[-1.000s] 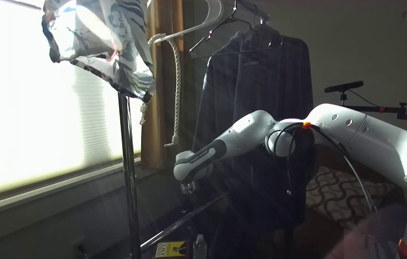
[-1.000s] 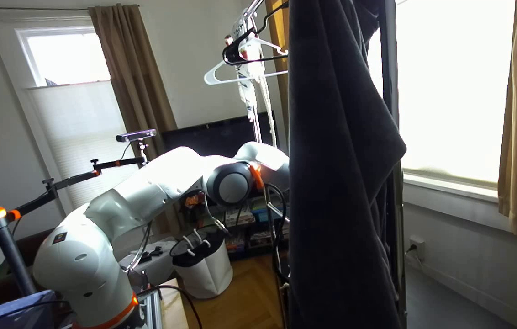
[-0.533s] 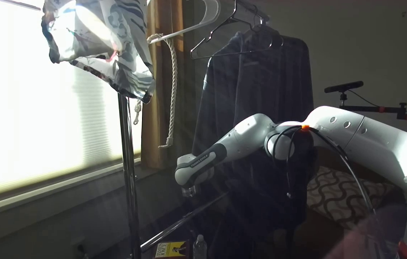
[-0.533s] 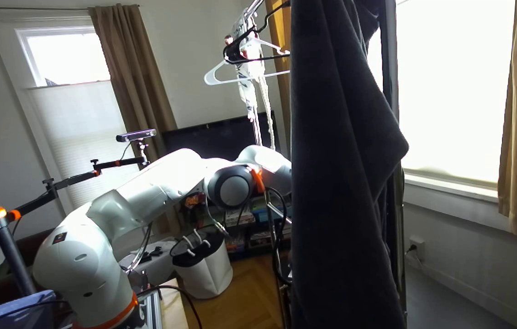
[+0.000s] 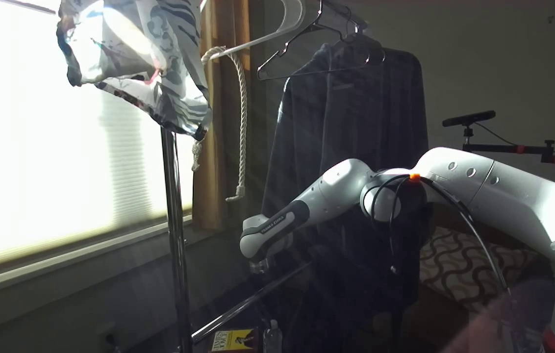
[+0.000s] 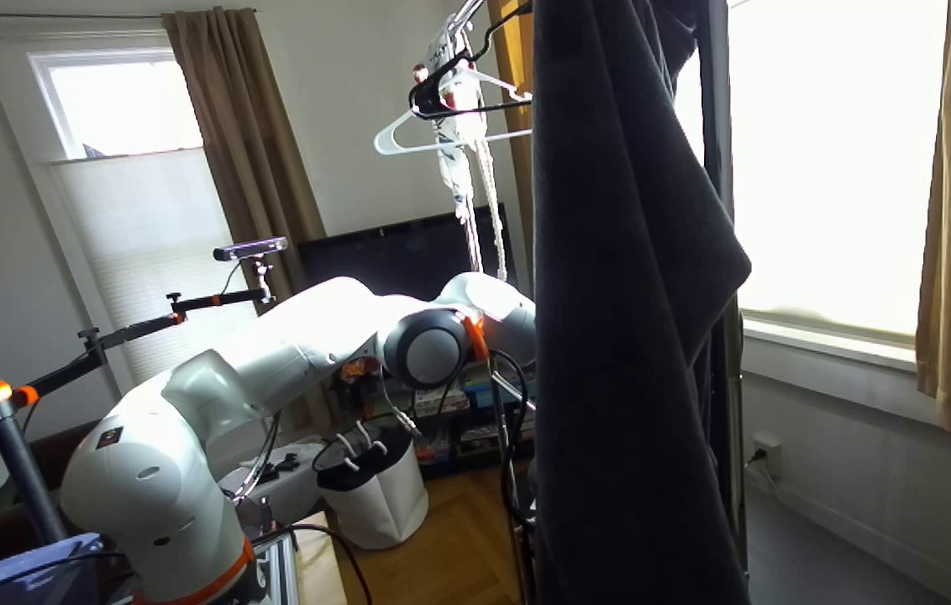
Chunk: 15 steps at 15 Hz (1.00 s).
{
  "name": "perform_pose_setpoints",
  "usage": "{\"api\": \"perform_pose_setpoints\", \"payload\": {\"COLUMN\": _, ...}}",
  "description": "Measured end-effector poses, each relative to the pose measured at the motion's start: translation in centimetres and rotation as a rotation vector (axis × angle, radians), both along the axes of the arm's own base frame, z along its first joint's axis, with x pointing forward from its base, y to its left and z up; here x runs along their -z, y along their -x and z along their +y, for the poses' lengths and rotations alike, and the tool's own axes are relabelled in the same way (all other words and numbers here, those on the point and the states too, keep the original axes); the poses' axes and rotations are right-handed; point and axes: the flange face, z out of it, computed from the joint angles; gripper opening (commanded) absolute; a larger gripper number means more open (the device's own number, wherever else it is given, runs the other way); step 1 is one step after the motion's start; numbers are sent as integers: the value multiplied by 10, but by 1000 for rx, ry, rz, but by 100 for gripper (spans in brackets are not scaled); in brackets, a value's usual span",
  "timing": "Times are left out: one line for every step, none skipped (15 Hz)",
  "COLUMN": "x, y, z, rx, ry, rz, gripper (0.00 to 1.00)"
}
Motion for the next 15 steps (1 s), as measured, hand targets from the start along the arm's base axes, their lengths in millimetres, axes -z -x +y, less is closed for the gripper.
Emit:
{"api": "perform_pose_setpoints", "payload": {"x": 1, "y": 0, "z": 0, "rx": 0, "ry": 0, "rz": 1, "gripper": 53}}
{"api": "perform_pose_setpoints", "payload": {"x": 2, "y": 1, "z": 0, "rx": 0, "ry": 0, "rz": 3, "gripper": 53}}
{"api": "perform_pose_setpoints", "payload": {"x": 3, "y": 1, "z": 1, "rx": 0, "ry": 0, "rz": 4, "gripper": 48}}
{"api": "perform_pose_setpoints", "payload": {"x": 3, "y": 1, "z": 1, "rx": 0, "ry": 0, "rz": 4, "gripper": 52}}
{"api": "perform_pose_setpoints", "payload": {"x": 4, "y": 1, "z": 1, "rx": 0, "ry": 0, "rz": 5, "gripper": 51}}
{"api": "perform_pose_setpoints", "payload": {"x": 4, "y": 2, "z": 1, "rx": 0, "ry": 0, "rz": 6, "gripper": 50}}
{"api": "perform_pose_setpoints", "payload": {"x": 4, "y": 2, "z": 1, "rx": -1, "ry": 1, "rz": 6, "gripper": 49}}
{"api": "perform_pose_setpoints", "payload": {"x": 4, "y": 2, "z": 1, "rx": -1, "ry": 1, "rz": 5, "gripper": 49}}
{"api": "perform_pose_setpoints", "payload": {"x": 5, "y": 2, "z": 1, "rx": -1, "ry": 1, "rz": 4, "gripper": 50}}
{"api": "perform_pose_setpoints", "payload": {"x": 5, "y": 1, "z": 1, "rx": -1, "ry": 2, "rz": 1, "gripper": 49}}
{"api": "perform_pose_setpoints", "payload": {"x": 5, "y": 1, "z": 1, "rx": -1, "ry": 2, "rz": -1, "gripper": 48}}
{"api": "perform_pose_setpoints", "payload": {"x": 5, "y": 1, "z": 1, "rx": -1, "ry": 2, "rz": -3, "gripper": 40}}
{"api": "perform_pose_setpoints", "payload": {"x": 5, "y": 1, "z": 2, "rx": -2, "ry": 2, "rz": -5, "gripper": 28}}
{"api": "perform_pose_setpoints", "payload": {"x": 5, "y": 0, "z": 2, "rx": -2, "ry": 3, "rz": -9, "gripper": 23}}
{"api": "perform_pose_setpoints", "payload": {"x": 5, "y": 0, "z": 2, "rx": -2, "ry": 3, "rz": -15, "gripper": 16}}
